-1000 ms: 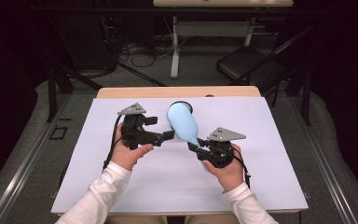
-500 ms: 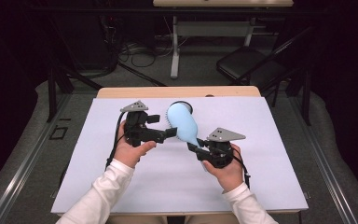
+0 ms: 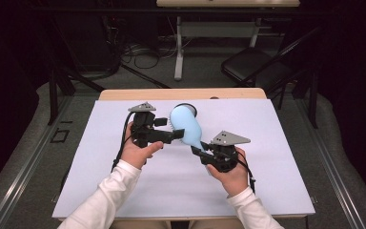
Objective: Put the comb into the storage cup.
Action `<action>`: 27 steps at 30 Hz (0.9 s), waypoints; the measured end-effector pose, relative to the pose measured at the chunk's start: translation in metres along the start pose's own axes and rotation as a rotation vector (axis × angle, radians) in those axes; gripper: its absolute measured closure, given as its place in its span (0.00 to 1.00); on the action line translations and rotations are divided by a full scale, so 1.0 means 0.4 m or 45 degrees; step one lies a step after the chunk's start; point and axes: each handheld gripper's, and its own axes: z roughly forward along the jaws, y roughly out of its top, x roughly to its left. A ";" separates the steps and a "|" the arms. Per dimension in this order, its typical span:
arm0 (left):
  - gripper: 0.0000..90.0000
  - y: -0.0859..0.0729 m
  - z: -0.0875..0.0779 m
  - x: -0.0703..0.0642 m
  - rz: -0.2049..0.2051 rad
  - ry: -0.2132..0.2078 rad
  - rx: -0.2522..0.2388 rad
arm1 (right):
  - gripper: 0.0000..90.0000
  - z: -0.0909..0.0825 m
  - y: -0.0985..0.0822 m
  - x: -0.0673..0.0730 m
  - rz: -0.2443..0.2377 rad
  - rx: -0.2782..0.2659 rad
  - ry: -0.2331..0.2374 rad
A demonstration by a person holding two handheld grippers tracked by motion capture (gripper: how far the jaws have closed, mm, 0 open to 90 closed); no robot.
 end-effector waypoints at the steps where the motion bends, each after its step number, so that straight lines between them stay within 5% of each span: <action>1: 0.08 0.000 0.001 0.000 -0.004 -0.004 0.003 | 0.77 0.000 0.000 0.000 0.000 -0.001 -0.001; 27: 0.15 0.018 0.026 0.023 -0.141 -0.101 -0.019 | 0.77 0.006 -0.004 0.010 -0.020 -0.005 -0.001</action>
